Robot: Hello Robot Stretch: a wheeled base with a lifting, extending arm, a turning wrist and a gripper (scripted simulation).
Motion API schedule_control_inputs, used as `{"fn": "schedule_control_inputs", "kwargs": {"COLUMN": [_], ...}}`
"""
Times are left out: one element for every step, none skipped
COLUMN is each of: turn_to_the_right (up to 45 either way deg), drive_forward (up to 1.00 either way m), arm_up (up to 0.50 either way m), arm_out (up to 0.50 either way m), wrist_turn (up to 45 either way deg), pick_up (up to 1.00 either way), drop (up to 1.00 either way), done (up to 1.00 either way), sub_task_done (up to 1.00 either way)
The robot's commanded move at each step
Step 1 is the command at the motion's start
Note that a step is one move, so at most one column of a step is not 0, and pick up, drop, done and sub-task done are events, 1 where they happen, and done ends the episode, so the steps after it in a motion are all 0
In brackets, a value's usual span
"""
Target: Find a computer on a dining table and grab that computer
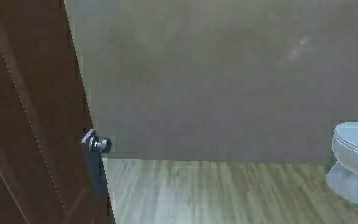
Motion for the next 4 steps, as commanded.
{"fn": "schedule_control_inputs", "kwargs": {"turn_to_the_right": [27.0, 0.0, 45.0, 18.0], "drive_forward": [0.00, 0.70, 0.00, 0.00], "arm_up": [0.00, 0.00, 0.00, 0.00], "arm_out": [0.00, 0.00, 0.00, 0.00], "wrist_turn": [0.0, 0.0, 0.0, 0.0], "pick_up": [0.00, 0.00, 0.00, 0.00], "drop": [0.00, 0.00, 0.00, 0.00], "done": [0.00, 0.00, 0.00, 0.00], "sub_task_done": [0.00, 0.00, 0.00, 0.00]}}
